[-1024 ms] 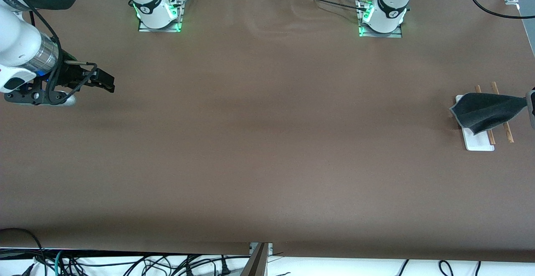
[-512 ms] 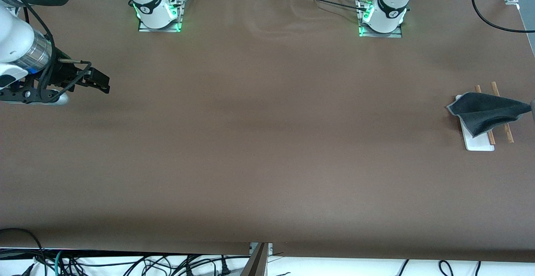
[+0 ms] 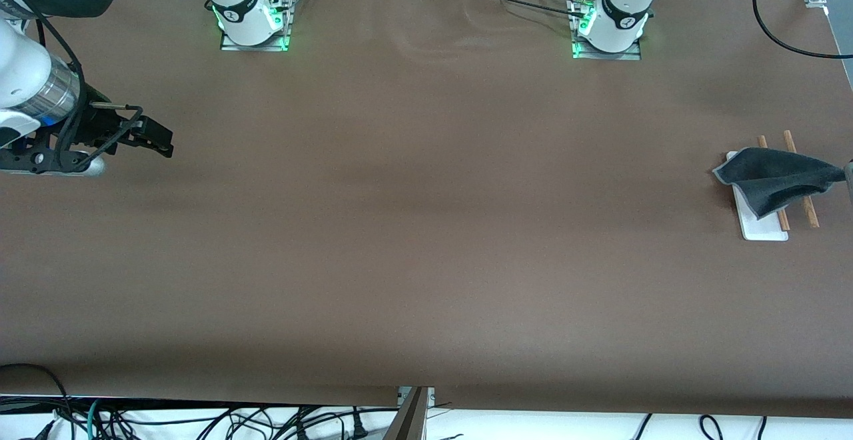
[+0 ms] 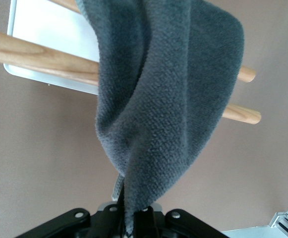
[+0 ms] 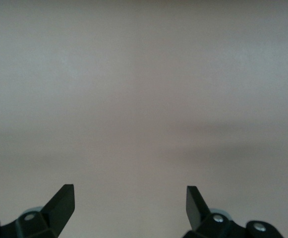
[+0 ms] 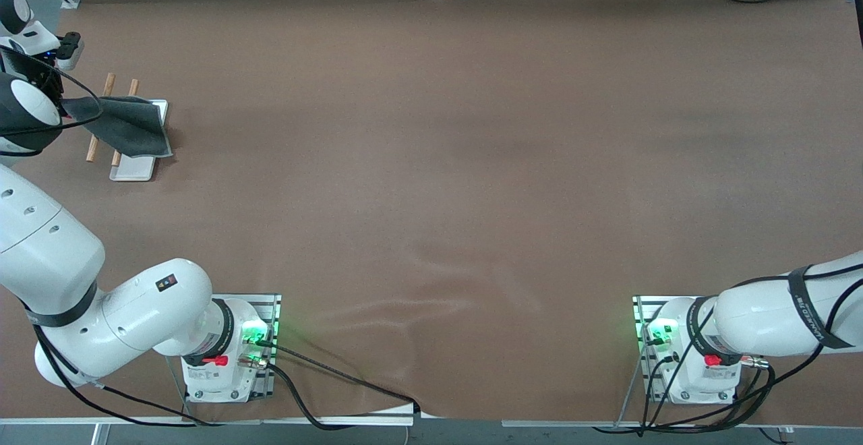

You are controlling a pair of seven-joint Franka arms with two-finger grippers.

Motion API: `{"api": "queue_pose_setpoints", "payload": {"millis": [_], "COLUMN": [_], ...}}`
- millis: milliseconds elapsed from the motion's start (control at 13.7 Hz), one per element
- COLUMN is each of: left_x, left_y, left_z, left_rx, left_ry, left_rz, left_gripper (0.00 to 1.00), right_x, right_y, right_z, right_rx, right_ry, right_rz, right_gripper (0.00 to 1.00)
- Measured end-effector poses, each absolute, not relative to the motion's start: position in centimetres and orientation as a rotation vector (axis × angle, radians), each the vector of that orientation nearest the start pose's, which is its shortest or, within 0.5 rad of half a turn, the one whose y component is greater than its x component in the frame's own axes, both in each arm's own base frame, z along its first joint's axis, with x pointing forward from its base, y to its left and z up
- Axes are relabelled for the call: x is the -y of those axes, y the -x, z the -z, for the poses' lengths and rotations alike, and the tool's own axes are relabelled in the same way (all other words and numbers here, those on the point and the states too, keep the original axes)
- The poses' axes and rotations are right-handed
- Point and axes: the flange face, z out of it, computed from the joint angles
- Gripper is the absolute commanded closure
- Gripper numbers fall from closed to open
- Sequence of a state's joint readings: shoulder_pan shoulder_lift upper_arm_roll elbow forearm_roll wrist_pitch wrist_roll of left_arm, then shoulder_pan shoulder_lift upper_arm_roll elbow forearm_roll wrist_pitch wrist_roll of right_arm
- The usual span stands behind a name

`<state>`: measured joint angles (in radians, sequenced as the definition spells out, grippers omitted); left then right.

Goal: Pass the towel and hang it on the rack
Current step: 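Lower the towel over the wooden rods with the left gripper, then open the left gripper to release the towel on the rack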

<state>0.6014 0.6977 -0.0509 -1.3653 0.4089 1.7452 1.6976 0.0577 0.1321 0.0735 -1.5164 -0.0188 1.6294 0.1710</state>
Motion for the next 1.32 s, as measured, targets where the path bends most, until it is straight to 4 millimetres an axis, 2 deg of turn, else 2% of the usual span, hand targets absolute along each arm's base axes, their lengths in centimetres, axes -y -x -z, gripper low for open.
{"api": "queue_pose_setpoints", "payload": {"millis": [293,512,659,951,1171,1317], "left_x": [-40.0,-40.2,-40.2,-39.1,-36.9,-34.7], "left_y": [-57.2,-57.7,-58.3,-58.8,-58.5,-58.7], "left_z": [-28.1,-29.2,-31.5,-38.5,-43.3,-45.0], "left_rx": [-1.902,-1.886,-1.857,-1.786,-1.640,-1.478], "left_ry": [2.588,2.584,2.596,2.634,2.775,2.931], "left_rz": [-0.705,-0.668,-0.588,-0.376,-0.236,-0.163], "left_gripper": [0.00,0.00,0.00,0.00,0.00,0.00], "right_x": [-7.5,-7.5,-7.6,-7.6,-7.6,-7.6], "right_y": [-59.6,-59.6,-59.6,-59.6,-59.6,-59.6], "right_z": [-58.1,-58.1,-58.1,-58.1,-58.1,-58.1], "right_rx": [-0.065,-0.065,-0.064,-0.064,-0.064,-0.064], "right_ry": [3.151,3.151,3.151,3.151,3.151,3.150], "right_rz": [-0.020,-0.019,-0.019,-0.019,-0.018,-0.018], "right_gripper": [0.01,0.01,0.01,0.01,0.01,0.01]}}
